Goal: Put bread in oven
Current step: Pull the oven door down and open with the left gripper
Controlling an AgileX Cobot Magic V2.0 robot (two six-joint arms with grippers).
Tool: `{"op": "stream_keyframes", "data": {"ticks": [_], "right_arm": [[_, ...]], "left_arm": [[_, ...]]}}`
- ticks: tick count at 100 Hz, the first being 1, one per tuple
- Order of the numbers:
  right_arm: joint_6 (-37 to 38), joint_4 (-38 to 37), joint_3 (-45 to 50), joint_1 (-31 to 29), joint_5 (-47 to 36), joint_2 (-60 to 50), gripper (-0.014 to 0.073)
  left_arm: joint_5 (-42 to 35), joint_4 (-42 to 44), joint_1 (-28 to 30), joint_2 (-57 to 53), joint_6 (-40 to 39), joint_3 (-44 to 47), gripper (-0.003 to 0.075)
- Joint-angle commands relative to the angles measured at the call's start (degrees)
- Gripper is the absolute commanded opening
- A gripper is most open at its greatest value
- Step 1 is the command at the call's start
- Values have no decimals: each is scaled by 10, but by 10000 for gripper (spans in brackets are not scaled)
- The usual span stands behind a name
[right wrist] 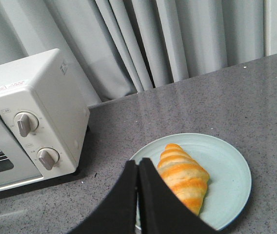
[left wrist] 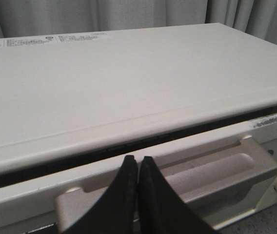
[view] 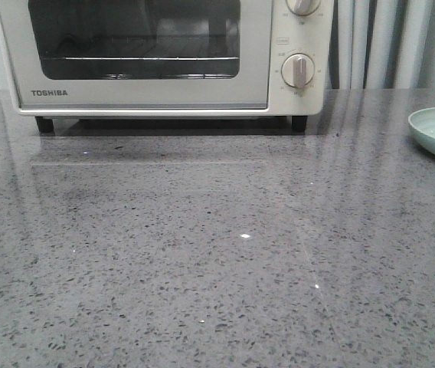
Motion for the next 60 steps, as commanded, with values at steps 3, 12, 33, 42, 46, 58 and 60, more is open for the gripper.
{"op": "stream_keyframes", "data": {"ticks": [3,12,33,42,46,58,60], "right_arm": [[-8,-3,-23,-2,-48,10,-49],[-8,-3,-23,-2,-41,10,-49],[-8,-3,-23,-2,6,10,-49],[-8,-3,-21,-2,24,10,-49],[-8,-3,-19,-2,29,10,-49],[-8,5,-16,-2,59,10,-49],[-8,5,-16,-2,62,10,-49]], "left_arm": [[41,-16,-7,-41,-5,35,-21],[46,-31,-22,-85,-5,73,-21],[93,-70,-69,-215,-5,142,-22],[109,-88,-93,-275,-5,152,-22],[110,-88,-106,-297,-5,152,-22],[106,-87,-129,-359,-5,152,-22],[110,-87,-128,-364,-5,152,-22]]}}
